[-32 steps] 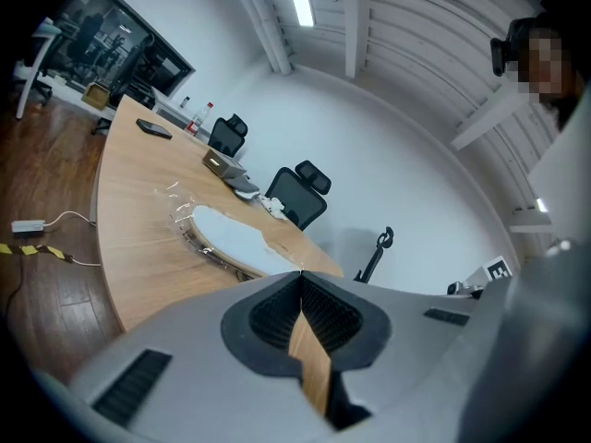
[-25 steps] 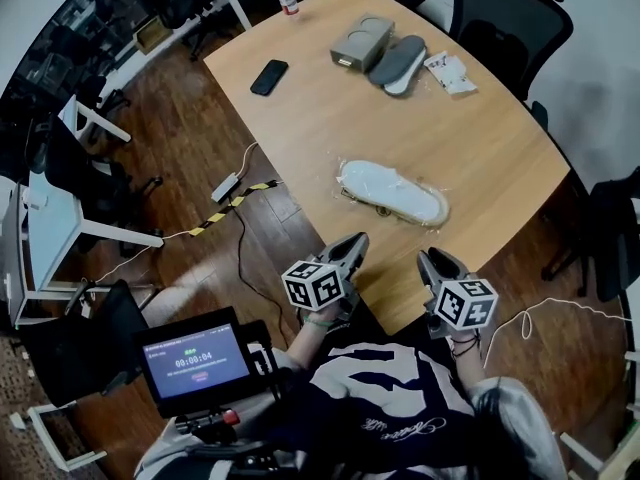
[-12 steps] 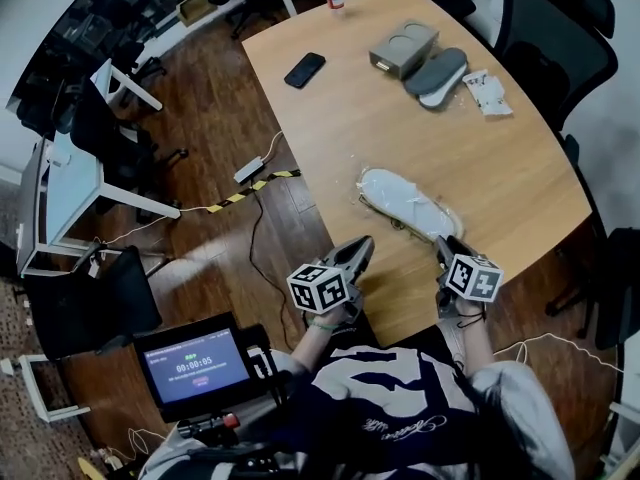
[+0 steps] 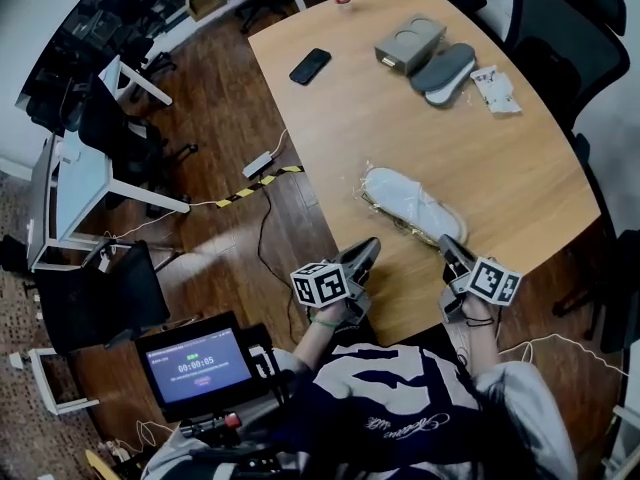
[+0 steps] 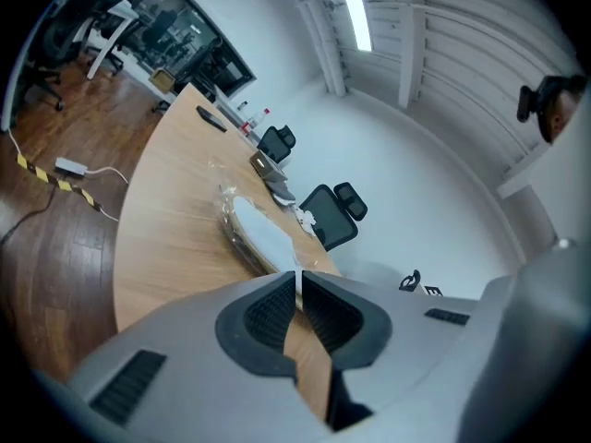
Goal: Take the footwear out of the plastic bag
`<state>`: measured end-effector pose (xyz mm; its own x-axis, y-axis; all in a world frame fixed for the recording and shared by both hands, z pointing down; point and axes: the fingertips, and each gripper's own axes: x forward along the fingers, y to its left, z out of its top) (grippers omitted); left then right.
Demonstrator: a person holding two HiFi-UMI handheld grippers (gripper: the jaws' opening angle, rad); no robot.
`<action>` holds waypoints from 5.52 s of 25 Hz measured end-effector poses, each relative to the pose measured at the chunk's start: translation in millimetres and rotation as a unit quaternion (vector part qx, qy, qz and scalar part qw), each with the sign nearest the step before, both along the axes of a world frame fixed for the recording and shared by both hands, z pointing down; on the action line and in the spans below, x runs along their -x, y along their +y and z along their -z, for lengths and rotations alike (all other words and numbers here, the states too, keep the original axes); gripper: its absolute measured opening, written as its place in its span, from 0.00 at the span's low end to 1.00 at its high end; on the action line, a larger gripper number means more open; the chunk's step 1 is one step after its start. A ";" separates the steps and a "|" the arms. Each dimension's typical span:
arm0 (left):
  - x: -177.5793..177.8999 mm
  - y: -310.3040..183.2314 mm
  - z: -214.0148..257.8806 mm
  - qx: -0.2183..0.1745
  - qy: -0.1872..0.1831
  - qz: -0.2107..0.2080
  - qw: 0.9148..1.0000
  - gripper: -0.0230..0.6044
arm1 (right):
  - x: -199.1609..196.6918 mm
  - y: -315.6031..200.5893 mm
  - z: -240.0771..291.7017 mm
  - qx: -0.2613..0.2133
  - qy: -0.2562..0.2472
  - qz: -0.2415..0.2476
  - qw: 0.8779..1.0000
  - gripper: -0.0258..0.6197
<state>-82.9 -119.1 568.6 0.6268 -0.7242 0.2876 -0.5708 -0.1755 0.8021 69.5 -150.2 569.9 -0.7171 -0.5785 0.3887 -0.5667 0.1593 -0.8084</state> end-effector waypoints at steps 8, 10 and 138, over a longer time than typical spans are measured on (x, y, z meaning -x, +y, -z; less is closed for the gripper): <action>-17.0 -17.9 -21.2 0.059 0.146 0.045 0.987 0.34 | -12.6 37.6 -2.0 0.017 -0.036 0.028 0.999 0.04; -13.3 -21.2 -28.6 0.068 0.139 0.049 0.987 0.40 | -15.2 51.3 -2.4 0.019 -0.049 0.040 0.998 0.04; 14.9 -37.0 0.7 0.019 0.334 0.170 0.927 0.18 | -51.2 74.9 40.0 -0.002 -0.189 -0.032 0.982 0.13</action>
<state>-97.8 -156.0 567.9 0.4117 -0.9098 -0.0530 0.0387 -0.0406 0.9984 120.7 -75.3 529.8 -0.7719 -0.6278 0.1001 -0.2360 0.1367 -0.9621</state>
